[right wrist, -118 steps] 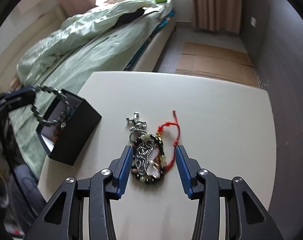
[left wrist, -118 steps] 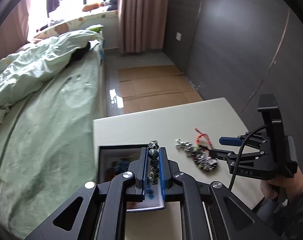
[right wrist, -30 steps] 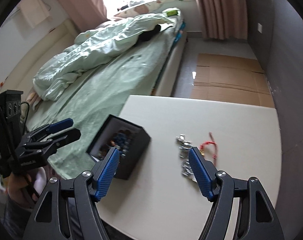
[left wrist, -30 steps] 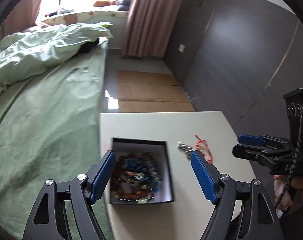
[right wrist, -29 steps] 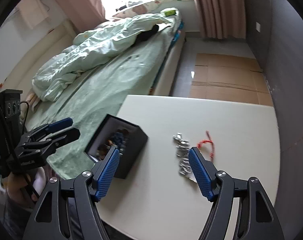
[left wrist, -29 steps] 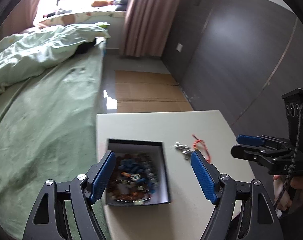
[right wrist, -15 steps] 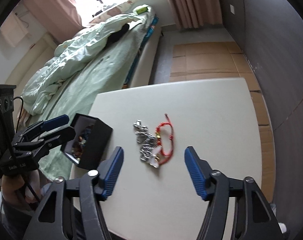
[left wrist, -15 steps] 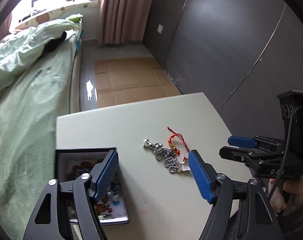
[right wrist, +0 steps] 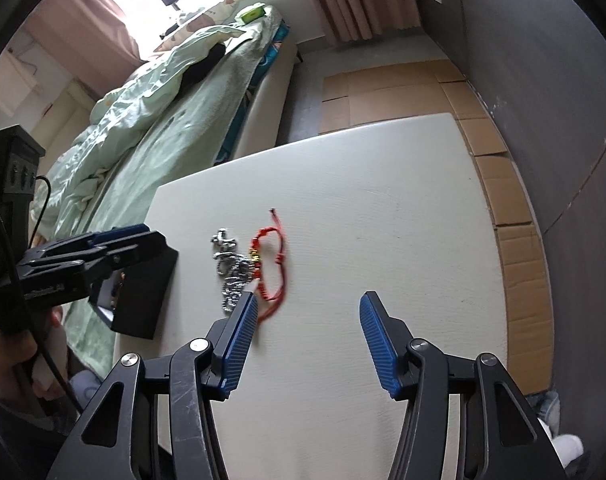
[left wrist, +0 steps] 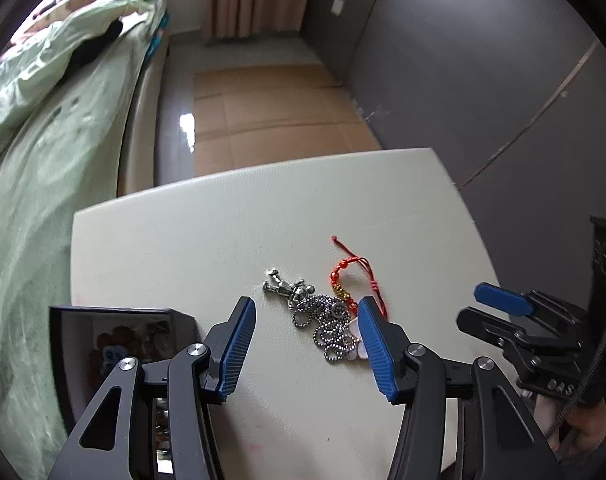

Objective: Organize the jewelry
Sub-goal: 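Move the left gripper to the silver chain pendant and grasp it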

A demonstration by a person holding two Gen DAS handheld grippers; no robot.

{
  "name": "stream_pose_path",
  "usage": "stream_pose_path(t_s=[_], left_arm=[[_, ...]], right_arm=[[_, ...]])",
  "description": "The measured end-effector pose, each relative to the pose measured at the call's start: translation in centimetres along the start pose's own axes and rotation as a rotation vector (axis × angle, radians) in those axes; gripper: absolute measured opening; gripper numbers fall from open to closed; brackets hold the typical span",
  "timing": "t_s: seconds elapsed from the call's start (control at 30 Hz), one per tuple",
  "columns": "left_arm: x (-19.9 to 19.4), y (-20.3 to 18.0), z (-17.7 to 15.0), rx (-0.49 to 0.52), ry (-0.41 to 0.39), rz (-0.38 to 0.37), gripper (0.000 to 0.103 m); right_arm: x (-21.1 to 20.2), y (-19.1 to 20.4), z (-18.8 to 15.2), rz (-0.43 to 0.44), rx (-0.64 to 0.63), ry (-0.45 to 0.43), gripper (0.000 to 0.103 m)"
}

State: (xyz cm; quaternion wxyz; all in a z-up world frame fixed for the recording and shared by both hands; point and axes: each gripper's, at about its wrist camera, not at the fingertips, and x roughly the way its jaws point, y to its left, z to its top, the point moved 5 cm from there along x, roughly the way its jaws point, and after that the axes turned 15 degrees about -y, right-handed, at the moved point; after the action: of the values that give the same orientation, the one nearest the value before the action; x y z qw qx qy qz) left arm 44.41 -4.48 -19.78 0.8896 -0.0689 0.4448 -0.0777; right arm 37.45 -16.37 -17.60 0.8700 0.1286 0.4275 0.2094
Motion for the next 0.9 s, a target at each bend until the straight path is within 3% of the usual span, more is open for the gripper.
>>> stream_pose_path(t_s=[0.4, 0.6, 0.67, 0.77, 0.9], left_arm=[[4.9, 0.1, -1.1, 0.011, 0.071, 0.146, 0.044], [5.4, 0.3, -2.0, -0.043, 0.082, 0.140, 0.042], [5.3, 0.8, -1.8, -0.055, 0.077, 0.156, 0.030], [5.3, 0.7, -1.6, -0.048, 0.070, 0.159, 0.029], [5.1, 0.0, -2.0, -0.072, 0.067, 0.094, 0.023]], right_arm=[[1.5, -0.6, -0.8, 0.032, -0.013, -0.014, 0.054], [2.8, 0.8, -0.9, 0.051, -0.091, -0.013, 0.050], [3.2, 1.1, -0.9, 0.052, -0.115, -0.006, 0.049], [3.5, 1.3, -1.0, 0.059, -0.128, 0.000, 0.049], [3.5, 1.0, -1.1, 0.055, -0.125, 0.007, 0.049]])
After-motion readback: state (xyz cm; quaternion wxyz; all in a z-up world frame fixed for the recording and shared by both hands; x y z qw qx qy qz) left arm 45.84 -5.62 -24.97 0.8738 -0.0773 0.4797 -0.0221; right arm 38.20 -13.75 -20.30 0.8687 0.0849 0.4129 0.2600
